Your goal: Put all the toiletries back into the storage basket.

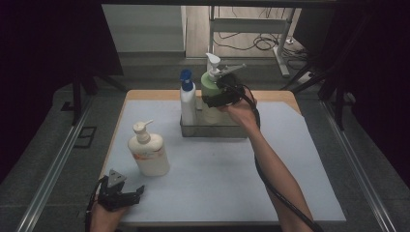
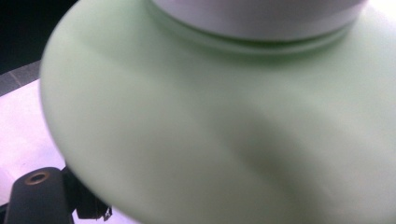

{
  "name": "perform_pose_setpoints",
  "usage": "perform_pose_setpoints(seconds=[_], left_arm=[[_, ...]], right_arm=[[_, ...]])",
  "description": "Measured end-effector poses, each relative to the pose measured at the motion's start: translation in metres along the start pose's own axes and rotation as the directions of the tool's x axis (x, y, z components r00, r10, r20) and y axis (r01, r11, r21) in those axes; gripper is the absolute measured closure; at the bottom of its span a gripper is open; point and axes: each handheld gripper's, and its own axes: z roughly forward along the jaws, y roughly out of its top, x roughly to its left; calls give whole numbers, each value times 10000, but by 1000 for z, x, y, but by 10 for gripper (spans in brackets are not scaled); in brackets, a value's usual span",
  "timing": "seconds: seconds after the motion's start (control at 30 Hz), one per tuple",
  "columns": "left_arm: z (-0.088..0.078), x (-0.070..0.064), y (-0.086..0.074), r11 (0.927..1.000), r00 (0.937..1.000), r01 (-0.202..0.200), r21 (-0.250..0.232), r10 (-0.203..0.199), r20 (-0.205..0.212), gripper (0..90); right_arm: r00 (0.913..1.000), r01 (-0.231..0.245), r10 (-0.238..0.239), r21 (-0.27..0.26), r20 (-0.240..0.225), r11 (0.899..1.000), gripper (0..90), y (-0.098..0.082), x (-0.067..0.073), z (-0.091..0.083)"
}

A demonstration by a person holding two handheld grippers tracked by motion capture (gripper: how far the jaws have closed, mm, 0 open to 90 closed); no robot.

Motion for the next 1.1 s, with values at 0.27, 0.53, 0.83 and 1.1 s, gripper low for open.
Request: perform_pose_setpoints(seconds=[0.27,0.53,0.83,1.1], left_arm=[[0,0,0,10000,10000,16,-5,-16,2,118],[0,0,0,10000,10000,15,-5,-15,2,117],[0,0,0,10000,10000,16,-7,-16,1,117],[0,0,0,10000,10000,16,-7,-16,1,118]], right_arm=[[9999,-64,63,150,96,9999,123,-4,-5,16],[10000,-39,37,377,44,9993,123,-11,-7,28],[9996,-168,181,611,-211,9980,123,-21,-9,35],[9988,-232,268,822,-420,9963,124,-28,-9,39]])
